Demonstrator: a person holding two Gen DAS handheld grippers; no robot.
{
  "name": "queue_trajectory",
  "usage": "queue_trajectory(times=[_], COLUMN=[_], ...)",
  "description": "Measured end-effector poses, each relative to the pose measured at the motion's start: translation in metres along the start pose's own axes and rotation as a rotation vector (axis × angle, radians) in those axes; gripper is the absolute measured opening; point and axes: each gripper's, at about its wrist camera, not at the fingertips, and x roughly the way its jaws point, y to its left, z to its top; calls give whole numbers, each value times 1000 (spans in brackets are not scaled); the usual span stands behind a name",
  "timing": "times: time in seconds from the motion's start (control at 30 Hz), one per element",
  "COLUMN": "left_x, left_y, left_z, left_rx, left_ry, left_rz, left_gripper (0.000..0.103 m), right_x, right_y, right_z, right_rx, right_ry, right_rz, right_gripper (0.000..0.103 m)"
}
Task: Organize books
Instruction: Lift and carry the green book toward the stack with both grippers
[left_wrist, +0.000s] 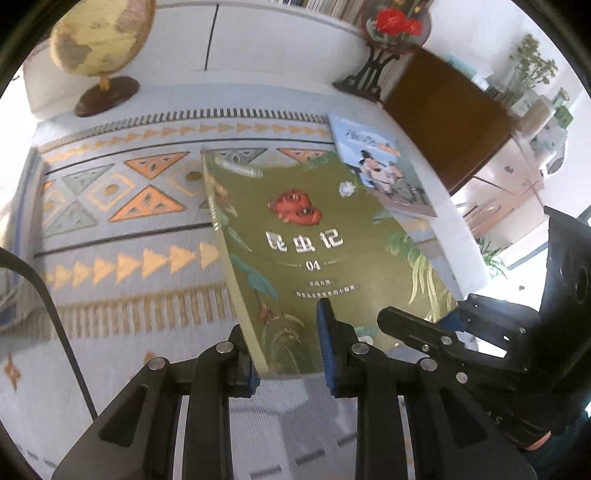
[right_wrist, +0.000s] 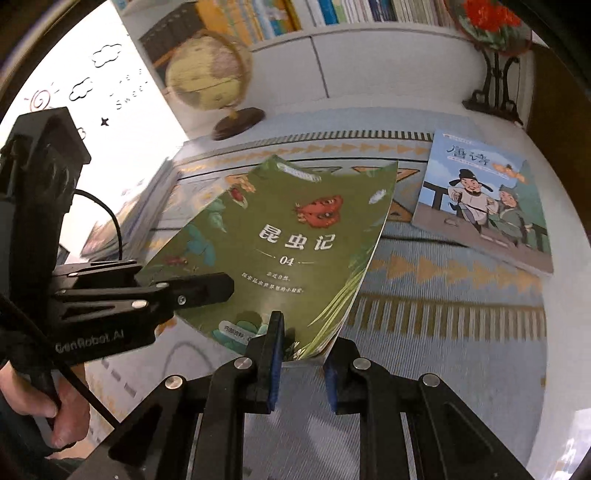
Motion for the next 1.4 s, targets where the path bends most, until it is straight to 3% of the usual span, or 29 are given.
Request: queue_trajectory(times=[0.13,0.43,0.7,0.87,1.07,1.4], left_x=[-31,-97,-160,-186,-196,-170], left_y=[-13,-4,33,76,155,264], left_z=[-29,-86,-95,-86,-65,-34], left_rx=[14,-52,-105,-138,-184,-263], left_ry=[-44,-147,-258,-307,-314,-259], left_rz=[22,35,121,191,249,225], left_gripper=[22,22,22,22,22,22], right_x=[-31,-77,-83,-59,-4,94], right_y=[26,92,154,193,244,294], right_z=[-20,-62,-49,-21,24,83], right_rx=[-54,-163,-239,-236,-251,-222], right_ry=[-37,-116,-164,-167,-129,-53], right_rz=[-2,23,100,181,246,253], right_gripper=[18,18,19,19,20,20])
